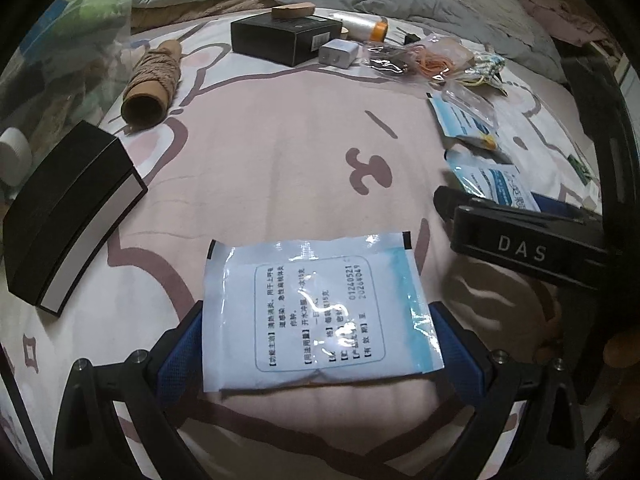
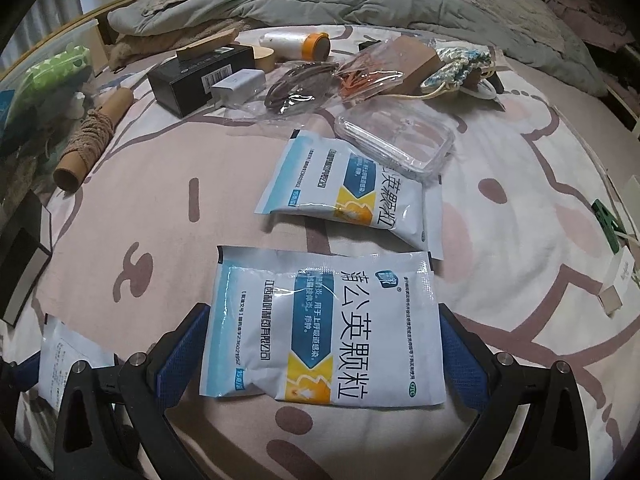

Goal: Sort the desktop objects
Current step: 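Close the left tool on the white sachet while the right tool grips the blue-printed sachet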

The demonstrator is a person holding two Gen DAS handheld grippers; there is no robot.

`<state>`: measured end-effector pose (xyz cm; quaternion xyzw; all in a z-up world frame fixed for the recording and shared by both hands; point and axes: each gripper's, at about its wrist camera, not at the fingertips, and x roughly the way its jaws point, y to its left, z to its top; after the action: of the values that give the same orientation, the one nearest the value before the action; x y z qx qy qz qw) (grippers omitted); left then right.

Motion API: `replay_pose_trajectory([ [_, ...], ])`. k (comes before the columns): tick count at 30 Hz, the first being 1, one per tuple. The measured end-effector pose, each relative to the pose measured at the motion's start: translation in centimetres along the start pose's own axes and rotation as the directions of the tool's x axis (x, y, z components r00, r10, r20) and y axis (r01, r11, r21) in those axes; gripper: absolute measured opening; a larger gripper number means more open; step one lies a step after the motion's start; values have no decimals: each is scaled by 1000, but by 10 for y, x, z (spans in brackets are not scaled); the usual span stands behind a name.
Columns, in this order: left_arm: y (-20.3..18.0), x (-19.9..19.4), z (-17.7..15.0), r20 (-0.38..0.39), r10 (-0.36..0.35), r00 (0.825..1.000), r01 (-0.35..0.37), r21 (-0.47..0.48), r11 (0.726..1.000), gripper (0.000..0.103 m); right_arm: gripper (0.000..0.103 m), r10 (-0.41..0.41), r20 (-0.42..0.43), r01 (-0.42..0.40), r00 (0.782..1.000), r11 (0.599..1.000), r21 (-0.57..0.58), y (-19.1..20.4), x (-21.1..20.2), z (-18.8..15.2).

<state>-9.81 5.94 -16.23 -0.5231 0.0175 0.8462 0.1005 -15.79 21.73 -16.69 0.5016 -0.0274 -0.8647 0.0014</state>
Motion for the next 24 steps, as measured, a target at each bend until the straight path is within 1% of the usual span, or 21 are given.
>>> replay_pose_trajectory([
  [6, 5, -3, 1, 2, -35, 999, 35, -50, 998, 101, 103, 14, 12, -14, 1000, 1000, 13, -2, -3, -1],
  [9, 6, -4, 1, 1, -23, 1000, 23, -56, 998, 98, 103, 15, 19, -15, 1000, 1000, 6, -3, -6, -1],
  [11, 7, -6, 2, 8, -16, 1000, 16, -59, 998, 92, 102, 3, 26, -2, 1000, 1000, -10, -1, -7, -1],
  [12, 8, -7, 2, 12, -14, 1000, 14, -62, 998, 90, 98, -1, 29, 2, 1000, 1000, -11, 0, -8, -1],
  [15, 13, -9, 3, 22, -16, 1000, 18, -80, 997, 81, 92, -10, 44, 10, 999, 1000, -14, 1, -10, 0],
  [17, 15, -11, 3, 26, -24, 999, 26, -84, 996, 78, 90, -13, 48, 14, 999, 1000, -25, 2, -11, 0],
  [19, 15, -12, 3, 34, -14, 999, 16, -74, 997, 75, 87, -9, 54, 11, 999, 999, -39, 4, -13, 0],
  [21, 13, -13, 2, 41, -5, 999, 8, -64, 998, 74, 81, -8, 63, 11, 998, 999, -48, 5, -15, -1],
  [24, 14, -14, 2, 46, -6, 999, 9, -62, 998, 74, 80, -11, 73, 16, 997, 998, -65, 8, -17, -2],
])
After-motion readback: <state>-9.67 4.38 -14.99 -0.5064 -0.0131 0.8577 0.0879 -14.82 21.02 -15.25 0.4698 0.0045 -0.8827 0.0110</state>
